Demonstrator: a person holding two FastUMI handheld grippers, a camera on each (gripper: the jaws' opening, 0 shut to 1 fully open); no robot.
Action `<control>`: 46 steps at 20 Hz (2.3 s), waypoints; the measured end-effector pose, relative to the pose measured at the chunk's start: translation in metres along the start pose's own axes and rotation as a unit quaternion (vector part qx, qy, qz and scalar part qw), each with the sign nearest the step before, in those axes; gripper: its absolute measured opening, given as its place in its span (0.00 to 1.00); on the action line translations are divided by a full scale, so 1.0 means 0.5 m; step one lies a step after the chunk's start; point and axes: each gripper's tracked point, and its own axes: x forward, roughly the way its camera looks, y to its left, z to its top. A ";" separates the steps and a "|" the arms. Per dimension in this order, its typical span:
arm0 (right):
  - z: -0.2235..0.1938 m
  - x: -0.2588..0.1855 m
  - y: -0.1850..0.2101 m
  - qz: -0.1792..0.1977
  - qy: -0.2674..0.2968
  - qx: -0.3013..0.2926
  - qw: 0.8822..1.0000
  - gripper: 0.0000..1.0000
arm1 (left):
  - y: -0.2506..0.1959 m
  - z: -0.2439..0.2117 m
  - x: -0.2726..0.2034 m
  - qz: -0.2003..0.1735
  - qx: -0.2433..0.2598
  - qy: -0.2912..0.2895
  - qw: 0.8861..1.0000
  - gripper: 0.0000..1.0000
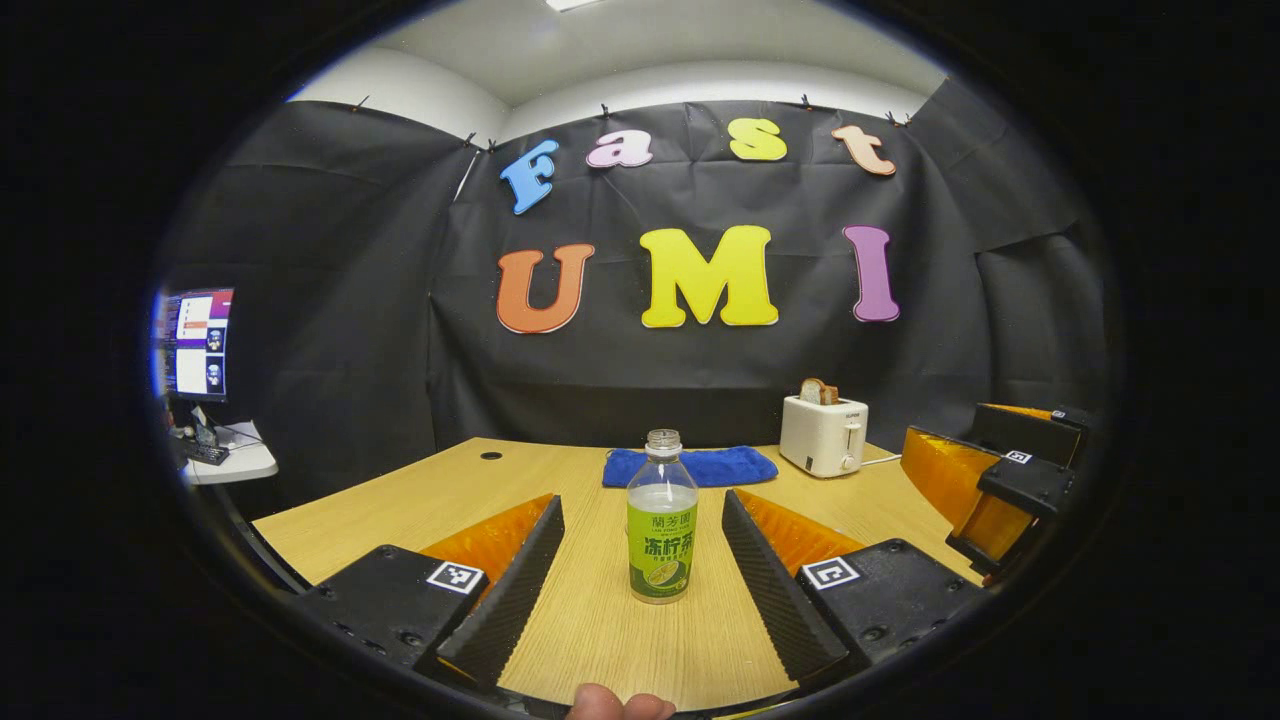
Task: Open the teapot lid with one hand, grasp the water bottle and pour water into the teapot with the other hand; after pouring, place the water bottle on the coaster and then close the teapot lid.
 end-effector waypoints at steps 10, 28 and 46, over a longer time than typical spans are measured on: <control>-0.064 0.043 0.010 0.008 0.034 -0.001 0.999 0.95 | 0.010 -0.004 0.000 0.003 0.002 0.003 1.000 0.99; -0.246 0.256 0.063 0.023 0.118 -0.012 0.993 0.89 | 0.030 -0.014 0.013 0.008 0.003 0.007 1.000 0.99; -0.252 0.284 0.071 0.034 0.135 0.015 0.990 0.01 | 0.038 -0.046 0.032 0.006 -0.002 0.024 1.000 0.99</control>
